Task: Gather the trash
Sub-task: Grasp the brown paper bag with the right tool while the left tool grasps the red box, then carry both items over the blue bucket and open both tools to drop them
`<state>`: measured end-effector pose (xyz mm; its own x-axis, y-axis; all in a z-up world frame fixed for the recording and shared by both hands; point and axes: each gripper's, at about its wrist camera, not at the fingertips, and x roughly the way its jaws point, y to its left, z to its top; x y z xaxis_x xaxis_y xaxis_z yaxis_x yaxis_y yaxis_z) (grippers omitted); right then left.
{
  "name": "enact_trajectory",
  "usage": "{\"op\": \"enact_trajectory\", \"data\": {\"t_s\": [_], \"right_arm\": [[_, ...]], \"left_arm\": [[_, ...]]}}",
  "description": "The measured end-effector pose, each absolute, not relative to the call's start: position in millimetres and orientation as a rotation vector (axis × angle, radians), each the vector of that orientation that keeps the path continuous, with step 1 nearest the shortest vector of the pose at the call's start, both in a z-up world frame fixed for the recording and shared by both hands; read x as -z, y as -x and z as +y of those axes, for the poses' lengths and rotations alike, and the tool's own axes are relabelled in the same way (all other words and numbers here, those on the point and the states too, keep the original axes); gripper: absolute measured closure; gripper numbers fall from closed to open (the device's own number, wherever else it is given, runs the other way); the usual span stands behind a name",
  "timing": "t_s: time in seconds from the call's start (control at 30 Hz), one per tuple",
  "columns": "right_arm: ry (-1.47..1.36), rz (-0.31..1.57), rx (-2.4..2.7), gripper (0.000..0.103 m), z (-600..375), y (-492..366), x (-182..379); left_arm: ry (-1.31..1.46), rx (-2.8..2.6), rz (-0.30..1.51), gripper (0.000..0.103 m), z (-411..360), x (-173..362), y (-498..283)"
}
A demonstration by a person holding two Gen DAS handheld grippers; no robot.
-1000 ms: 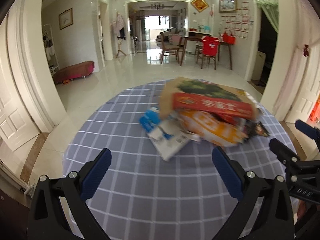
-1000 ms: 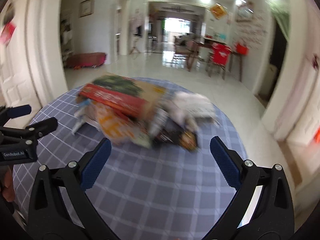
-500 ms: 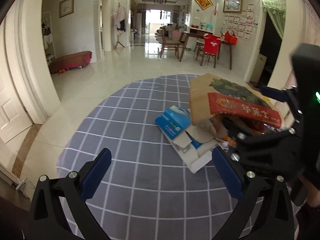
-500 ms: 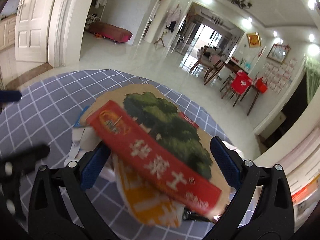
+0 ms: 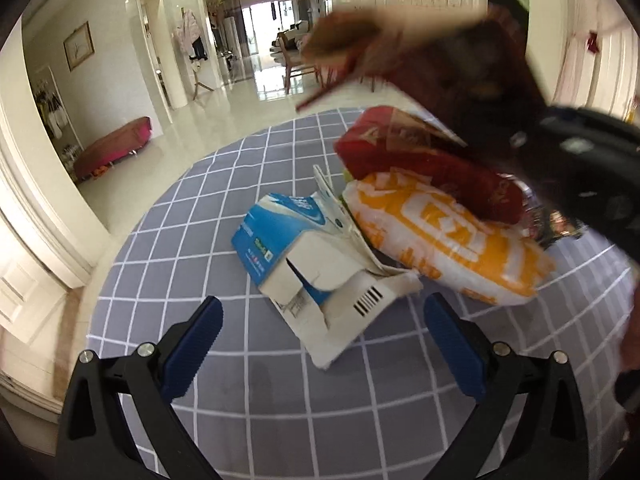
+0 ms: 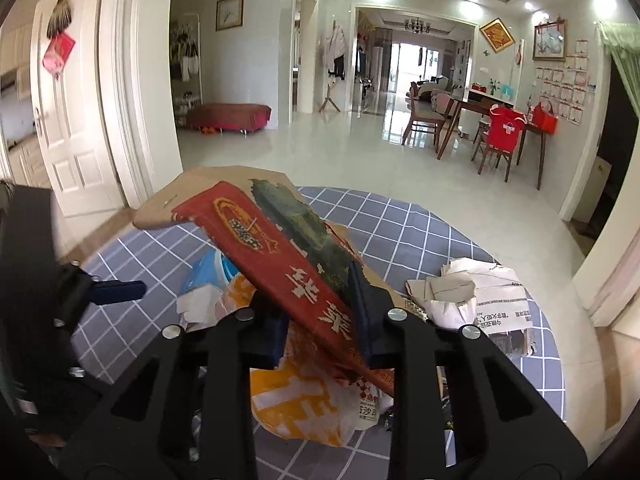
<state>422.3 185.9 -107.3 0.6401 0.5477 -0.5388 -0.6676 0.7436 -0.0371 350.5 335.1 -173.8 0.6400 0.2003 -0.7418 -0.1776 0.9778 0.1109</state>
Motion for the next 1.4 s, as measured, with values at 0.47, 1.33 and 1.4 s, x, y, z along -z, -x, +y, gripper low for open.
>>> {"op": "enact_trajectory", "data": {"t_s": [0.47,1.33,1.4], "right_arm": [[0.217,0.471,-0.692,0.092,158.5,-402.0,85.1],[-0.181,0.432,-0.641,0.094,-53.9,-327.2,54.0],[-0.204,0.439,-0.600,0.094,-80.7,-324.5,60.8]], "left_arm": [[0.121,-0.268,0.757,0.096,355.7,144.8,-345.6],[0.056,0.038,0.474,0.101,160.8,58.7,-274.9],[0.049,0.101,0.489,0.101,129.5,61.7,-283.3]]}}
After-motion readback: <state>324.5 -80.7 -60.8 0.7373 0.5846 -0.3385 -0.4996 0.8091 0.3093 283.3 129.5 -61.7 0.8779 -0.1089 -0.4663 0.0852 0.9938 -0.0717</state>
